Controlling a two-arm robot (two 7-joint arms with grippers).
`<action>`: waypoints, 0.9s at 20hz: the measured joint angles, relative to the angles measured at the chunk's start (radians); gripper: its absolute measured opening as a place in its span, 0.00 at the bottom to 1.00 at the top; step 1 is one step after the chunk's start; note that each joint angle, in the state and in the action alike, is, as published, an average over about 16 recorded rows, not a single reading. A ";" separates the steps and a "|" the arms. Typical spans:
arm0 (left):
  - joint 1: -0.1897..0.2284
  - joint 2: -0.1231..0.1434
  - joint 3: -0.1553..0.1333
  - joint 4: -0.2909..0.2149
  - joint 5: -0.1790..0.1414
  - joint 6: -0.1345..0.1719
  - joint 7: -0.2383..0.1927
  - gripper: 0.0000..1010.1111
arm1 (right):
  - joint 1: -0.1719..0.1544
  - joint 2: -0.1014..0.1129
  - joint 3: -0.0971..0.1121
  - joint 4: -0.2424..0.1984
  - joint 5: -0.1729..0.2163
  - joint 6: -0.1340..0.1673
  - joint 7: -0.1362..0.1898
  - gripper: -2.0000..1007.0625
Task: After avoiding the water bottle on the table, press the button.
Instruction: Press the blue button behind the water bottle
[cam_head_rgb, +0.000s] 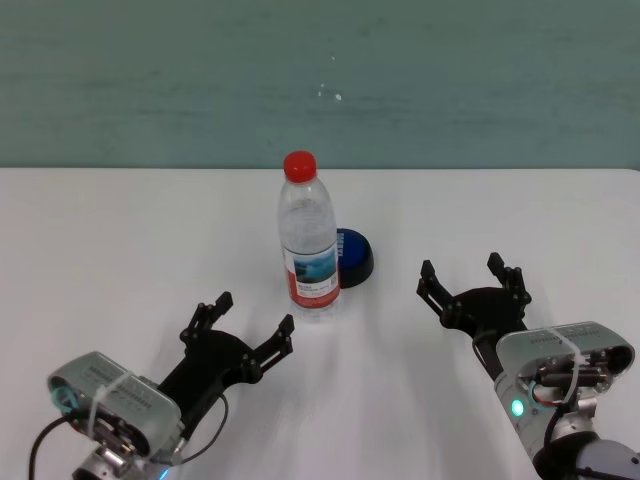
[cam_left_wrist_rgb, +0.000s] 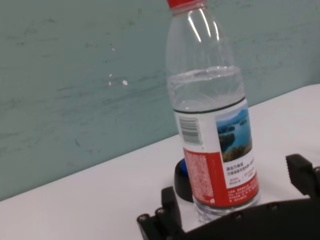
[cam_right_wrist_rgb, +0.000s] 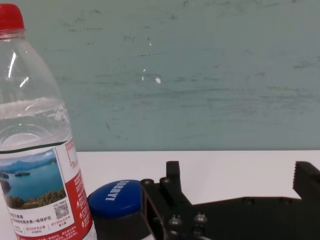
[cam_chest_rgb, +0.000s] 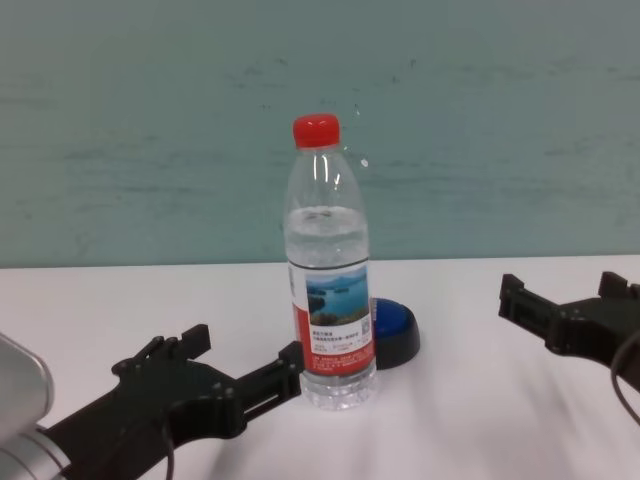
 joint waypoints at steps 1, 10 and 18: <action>0.000 0.000 0.000 0.000 0.000 0.000 0.000 0.99 | 0.000 0.000 0.000 0.000 0.000 0.000 0.000 1.00; 0.000 0.000 0.000 0.000 0.000 0.000 0.000 0.99 | 0.000 0.013 0.015 -0.040 0.003 0.021 0.043 1.00; 0.000 0.000 0.000 0.000 0.000 0.000 0.000 0.99 | 0.003 0.056 0.035 -0.128 0.006 0.076 0.147 1.00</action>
